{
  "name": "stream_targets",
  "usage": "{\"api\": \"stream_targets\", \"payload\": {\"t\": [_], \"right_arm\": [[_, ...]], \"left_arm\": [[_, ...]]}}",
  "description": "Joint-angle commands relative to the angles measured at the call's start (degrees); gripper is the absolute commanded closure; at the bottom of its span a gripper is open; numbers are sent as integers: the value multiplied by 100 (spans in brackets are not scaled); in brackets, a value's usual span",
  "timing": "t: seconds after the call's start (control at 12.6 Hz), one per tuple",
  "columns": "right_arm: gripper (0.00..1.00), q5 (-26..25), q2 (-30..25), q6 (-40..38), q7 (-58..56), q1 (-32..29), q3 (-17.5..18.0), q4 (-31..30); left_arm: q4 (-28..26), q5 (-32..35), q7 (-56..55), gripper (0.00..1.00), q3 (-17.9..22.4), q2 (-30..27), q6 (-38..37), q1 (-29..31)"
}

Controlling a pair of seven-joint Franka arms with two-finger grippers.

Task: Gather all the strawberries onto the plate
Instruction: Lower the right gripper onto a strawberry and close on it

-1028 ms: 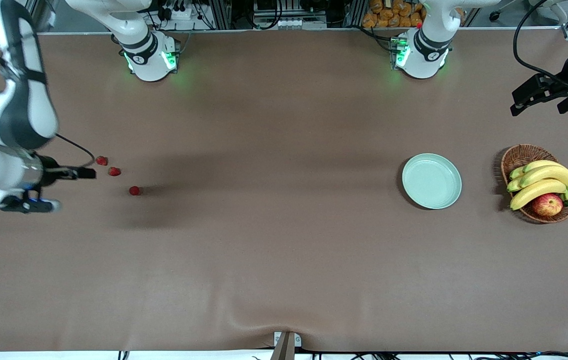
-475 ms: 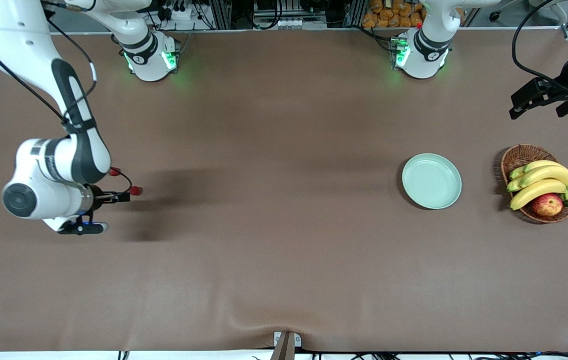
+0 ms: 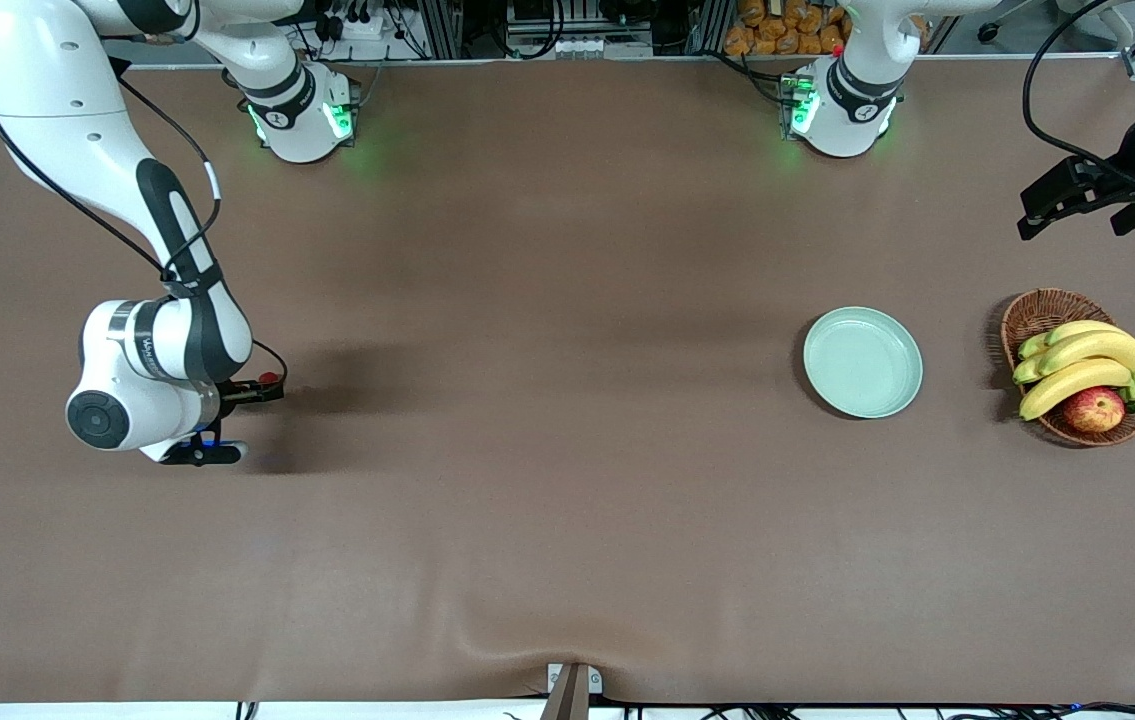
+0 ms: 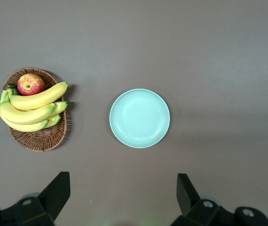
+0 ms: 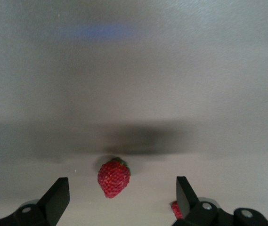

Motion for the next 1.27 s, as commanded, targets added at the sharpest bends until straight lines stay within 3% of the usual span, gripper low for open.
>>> {"api": "stream_targets", "payload": {"t": [0.0,0.32,0.47,0.71,0.95,1.19], "right_arm": [[0,56,20,26,11,41,26,-109],[3,56,56,-87,2,93,35,-127],[18,56,73,-140,20,119,27,-127],[33,56,169,-123,2,128,26,-118],[38,56,187,-97,-6,137,26,-118],[59,56,179,-79,-6,129,26,-109]], "left_arm": [[-19,0,-36,0,-6,-28,56,-11],[-19,0,-45,0,-14,-20,74,-11],[-19,-9,-45,0,-49,-28,83,-11],[-10,-9,-10,0,-49,-72,74,6],[-19,-9,8,0,-49,-64,74,7],[-19,-9,8,0,-49,-64,74,15]]}}
